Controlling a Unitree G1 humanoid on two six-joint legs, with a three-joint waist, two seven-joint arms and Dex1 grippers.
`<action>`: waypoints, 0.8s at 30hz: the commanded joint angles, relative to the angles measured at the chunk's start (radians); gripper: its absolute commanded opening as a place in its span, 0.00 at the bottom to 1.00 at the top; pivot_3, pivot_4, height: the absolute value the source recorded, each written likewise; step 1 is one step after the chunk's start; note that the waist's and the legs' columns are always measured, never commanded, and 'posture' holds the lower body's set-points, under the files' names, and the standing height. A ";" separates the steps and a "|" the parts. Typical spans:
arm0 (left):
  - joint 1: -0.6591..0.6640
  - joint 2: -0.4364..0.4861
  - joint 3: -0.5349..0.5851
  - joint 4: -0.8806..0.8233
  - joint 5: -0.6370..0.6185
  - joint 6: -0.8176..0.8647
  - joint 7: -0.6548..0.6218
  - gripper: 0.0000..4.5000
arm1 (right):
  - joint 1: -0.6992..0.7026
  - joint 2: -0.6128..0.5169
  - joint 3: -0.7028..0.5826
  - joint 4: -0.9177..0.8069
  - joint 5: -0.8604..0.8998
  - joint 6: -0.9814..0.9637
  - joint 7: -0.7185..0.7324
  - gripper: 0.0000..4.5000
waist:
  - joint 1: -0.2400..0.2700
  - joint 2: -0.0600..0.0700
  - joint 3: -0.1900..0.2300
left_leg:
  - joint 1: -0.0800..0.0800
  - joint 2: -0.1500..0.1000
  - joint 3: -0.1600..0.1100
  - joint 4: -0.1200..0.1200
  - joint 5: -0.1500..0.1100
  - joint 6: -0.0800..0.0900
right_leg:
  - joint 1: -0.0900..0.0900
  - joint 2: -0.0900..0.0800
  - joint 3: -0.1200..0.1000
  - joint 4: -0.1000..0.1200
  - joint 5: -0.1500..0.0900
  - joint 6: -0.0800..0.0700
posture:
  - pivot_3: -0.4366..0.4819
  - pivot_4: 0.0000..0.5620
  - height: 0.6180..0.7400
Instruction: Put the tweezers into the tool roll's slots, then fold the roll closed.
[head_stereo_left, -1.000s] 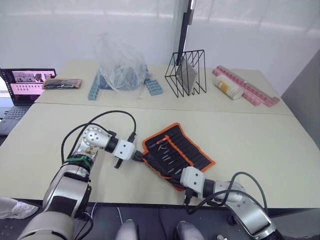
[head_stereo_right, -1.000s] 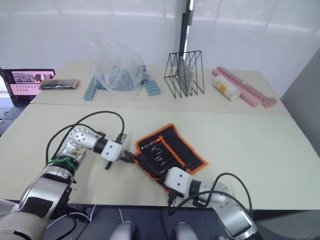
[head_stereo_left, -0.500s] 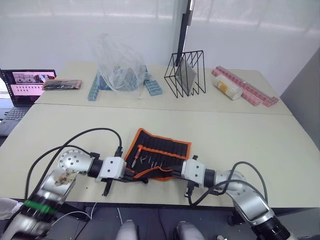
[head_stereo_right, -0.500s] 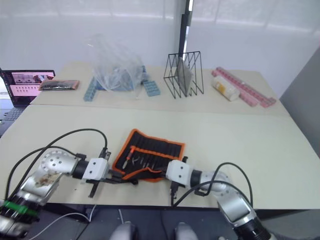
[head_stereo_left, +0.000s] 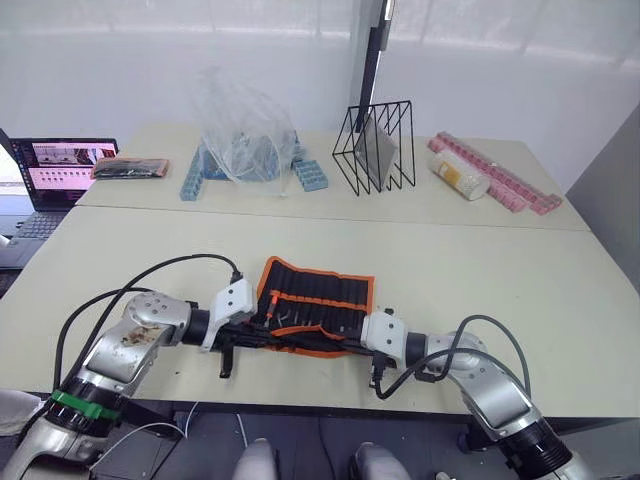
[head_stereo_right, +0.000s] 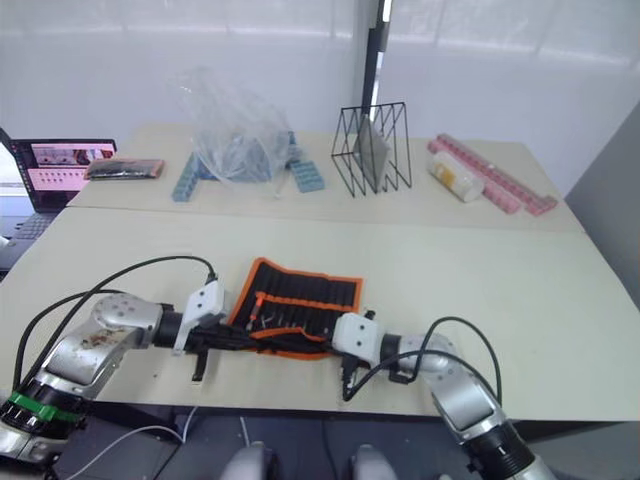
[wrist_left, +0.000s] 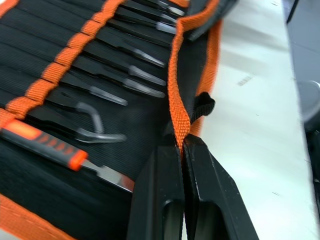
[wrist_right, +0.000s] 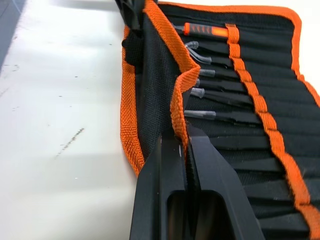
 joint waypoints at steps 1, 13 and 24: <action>-0.044 -0.005 -0.004 0.056 0.031 -0.014 0.000 0.00 | -0.002 0.002 -0.053 0.009 0.014 0.062 -0.035 0.00 | -0.001 0.000 0.000 | 0.000 0.000 0.000 0.000 0.000 0.000 | 0.000 0.000 0.000 0.000 0.000 0.000 | 0.48 0.27 0.54; -0.088 -0.047 -0.039 0.130 0.088 -0.066 0.006 0.00 | 0.000 0.039 -0.121 -0.052 0.084 0.167 -0.090 0.57 | -0.001 0.001 0.000 | 0.000 0.000 0.000 0.000 0.000 0.000 | 0.000 0.000 0.000 0.000 0.000 0.000 | 0.48 0.27 0.54; -0.076 -0.041 -0.043 0.118 0.096 -0.066 -0.008 0.00 | 0.036 0.002 -0.136 -0.226 0.190 0.151 0.010 0.64 | -0.002 0.001 0.000 | 0.000 0.000 -0.001 0.000 0.000 0.000 | 0.000 0.000 0.000 0.000 0.000 0.000 | 0.48 0.27 0.54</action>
